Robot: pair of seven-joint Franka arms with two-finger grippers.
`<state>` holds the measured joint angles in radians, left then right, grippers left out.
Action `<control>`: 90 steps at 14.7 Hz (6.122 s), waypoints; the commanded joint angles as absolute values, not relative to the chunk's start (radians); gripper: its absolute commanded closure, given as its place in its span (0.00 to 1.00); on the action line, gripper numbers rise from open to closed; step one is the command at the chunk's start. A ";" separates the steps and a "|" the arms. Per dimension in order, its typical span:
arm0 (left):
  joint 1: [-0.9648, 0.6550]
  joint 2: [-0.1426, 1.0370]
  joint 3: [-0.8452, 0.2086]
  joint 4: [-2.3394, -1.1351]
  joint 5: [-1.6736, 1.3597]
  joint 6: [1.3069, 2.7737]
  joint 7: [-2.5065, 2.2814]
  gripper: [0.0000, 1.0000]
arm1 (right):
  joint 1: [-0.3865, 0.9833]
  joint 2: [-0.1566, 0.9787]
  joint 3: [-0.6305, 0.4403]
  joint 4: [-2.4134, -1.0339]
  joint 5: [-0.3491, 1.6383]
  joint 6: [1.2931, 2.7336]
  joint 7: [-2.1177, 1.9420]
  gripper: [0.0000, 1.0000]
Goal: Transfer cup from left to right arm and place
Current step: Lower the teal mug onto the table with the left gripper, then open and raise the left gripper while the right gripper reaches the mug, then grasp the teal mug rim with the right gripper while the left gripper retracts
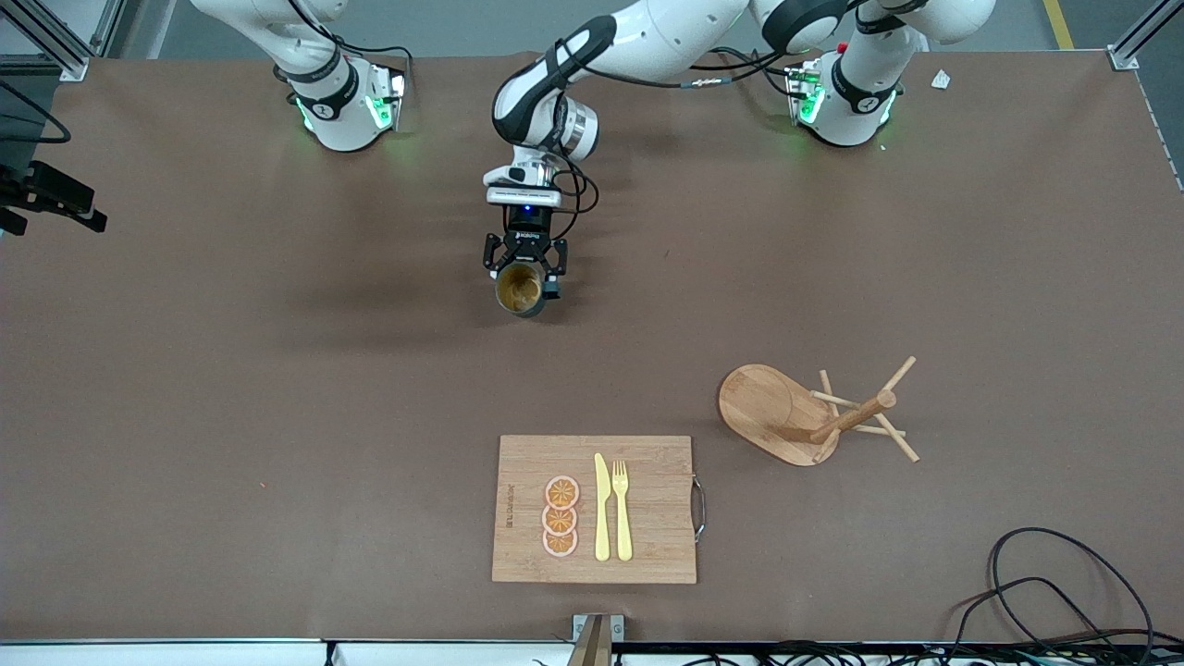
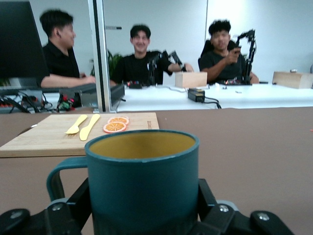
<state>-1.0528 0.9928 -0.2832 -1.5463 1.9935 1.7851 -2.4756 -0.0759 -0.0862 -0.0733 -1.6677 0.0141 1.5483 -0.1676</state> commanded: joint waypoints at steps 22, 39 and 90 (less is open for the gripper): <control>-0.706 0.870 -0.846 -1.401 1.339 1.667 -2.088 0.00 | -0.071 -0.080 -0.061 -1.655 0.046 1.542 -0.176 0.00; 0.127 0.858 -1.422 -1.396 1.040 1.606 -1.263 0.00 | 0.008 -0.328 0.083 -2.104 0.077 1.765 0.153 0.00; -0.002 0.029 -0.063 -1.459 -0.071 1.606 0.057 0.00 | 0.603 0.342 0.172 -2.158 -0.222 2.509 1.422 0.40</control>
<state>-0.0093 0.0419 -0.0591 -1.4547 -0.0477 1.5957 0.0723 0.6086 0.3456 0.1711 -2.1351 -0.1861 2.4758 1.3999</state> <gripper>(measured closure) 0.000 0.233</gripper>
